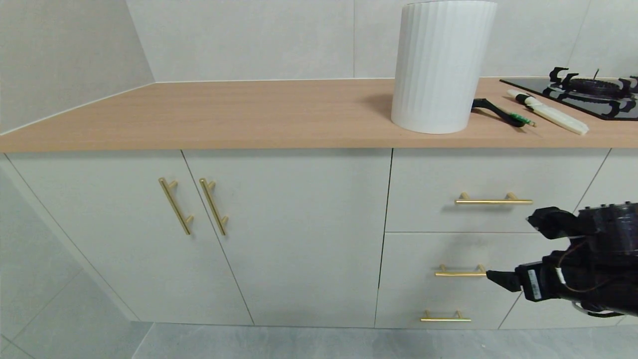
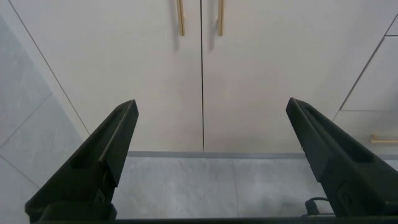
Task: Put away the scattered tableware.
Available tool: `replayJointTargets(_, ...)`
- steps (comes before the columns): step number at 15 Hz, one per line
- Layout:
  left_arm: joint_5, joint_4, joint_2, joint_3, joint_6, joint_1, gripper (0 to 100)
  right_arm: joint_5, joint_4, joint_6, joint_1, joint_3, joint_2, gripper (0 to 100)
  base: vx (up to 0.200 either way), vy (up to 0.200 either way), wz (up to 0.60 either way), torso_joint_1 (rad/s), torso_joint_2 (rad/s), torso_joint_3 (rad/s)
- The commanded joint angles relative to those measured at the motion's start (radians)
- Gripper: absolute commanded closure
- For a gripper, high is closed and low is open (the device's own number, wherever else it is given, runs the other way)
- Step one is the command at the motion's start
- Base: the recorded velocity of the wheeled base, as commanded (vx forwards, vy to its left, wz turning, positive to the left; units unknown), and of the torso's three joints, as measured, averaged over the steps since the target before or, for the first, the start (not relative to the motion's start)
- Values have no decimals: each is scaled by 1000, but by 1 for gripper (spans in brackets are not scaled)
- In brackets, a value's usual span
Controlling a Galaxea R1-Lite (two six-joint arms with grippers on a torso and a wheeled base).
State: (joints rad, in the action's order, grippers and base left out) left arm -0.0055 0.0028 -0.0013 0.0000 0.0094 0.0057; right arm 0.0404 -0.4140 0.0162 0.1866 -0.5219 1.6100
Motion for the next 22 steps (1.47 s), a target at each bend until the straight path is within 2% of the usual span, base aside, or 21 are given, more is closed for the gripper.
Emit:
replayJointTargets(1,-1,0,1,0,0,0,0,22,-118,-2,-6,-56,280,0,0,0,0,0,0,0)
replayJointTargets(2,-1,0,1,0,0,0,0,22,-147,-2,-6,-56,307,0,0,0,0,0,0,0)
replayJointTargets(5,1,0,1,0,-2,0,0,39,-376,-30,-9,-1,473,0,0,0,0,0,0,0)
replayJointTargets(7,1,-1,1,0,0,0,0,105,-592,-36,-7,63,551,0,0,0,0,0,0,0)
replayJointTargets(9,1,0,1,0,-2,0,0,113,-810,-33,-41,86,631,0,0,0,0,0,0,0)
replayJointTargets(10,1,0,1,0,0,0,0,116,-850,-33,-52,83,666,0,0,0,0,0,0,0)
replayJointTargets(22,1,-1,1,0,-2,0,0,167,-898,-91,-73,-21,757,0,0,0,0,0,0,0)
